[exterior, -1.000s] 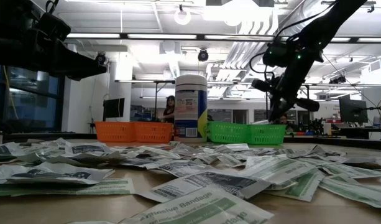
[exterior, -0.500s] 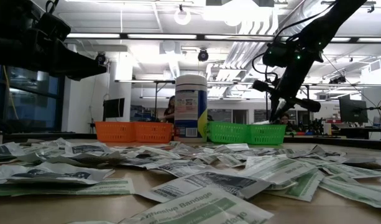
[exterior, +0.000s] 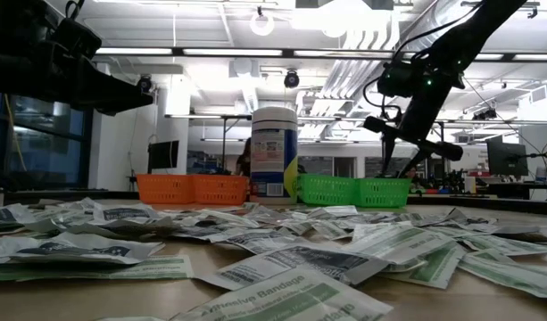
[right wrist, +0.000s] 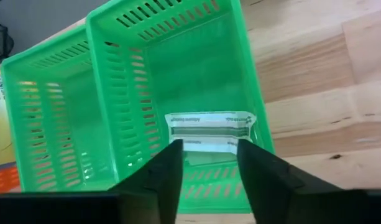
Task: Pick & Place First Aid Supplies
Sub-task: Put the green bandage pack into the right green bin
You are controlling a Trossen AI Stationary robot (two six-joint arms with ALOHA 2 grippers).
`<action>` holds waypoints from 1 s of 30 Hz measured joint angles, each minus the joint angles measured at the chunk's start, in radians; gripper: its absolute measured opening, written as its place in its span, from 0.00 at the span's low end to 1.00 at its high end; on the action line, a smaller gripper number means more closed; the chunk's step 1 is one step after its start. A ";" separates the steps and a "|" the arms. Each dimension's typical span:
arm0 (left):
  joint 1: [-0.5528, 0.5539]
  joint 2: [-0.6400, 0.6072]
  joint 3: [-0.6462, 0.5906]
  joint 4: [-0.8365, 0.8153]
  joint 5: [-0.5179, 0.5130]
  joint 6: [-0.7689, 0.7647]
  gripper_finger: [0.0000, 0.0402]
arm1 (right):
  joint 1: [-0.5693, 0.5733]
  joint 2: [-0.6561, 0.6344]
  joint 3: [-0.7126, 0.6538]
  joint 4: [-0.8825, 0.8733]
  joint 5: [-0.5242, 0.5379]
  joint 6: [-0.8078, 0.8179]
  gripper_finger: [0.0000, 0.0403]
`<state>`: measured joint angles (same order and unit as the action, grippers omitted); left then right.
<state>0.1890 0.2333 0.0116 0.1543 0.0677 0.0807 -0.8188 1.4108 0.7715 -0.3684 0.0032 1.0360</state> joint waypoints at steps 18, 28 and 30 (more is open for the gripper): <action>0.000 0.000 0.000 0.000 0.000 0.000 0.59 | 0.186 -0.147 0.000 -0.235 -0.192 -0.265 0.43; 0.000 0.000 0.000 0.000 0.000 0.000 0.59 | 0.420 -0.151 0.000 -0.506 -0.083 -0.258 0.42; 0.000 0.000 0.000 0.000 0.000 0.000 0.59 | 0.470 -0.151 0.000 -0.559 -0.050 -0.223 0.42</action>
<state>0.1892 0.2333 0.0116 0.1543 0.0677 0.0807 -0.3488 1.2601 0.7712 -0.9274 -0.0470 0.8131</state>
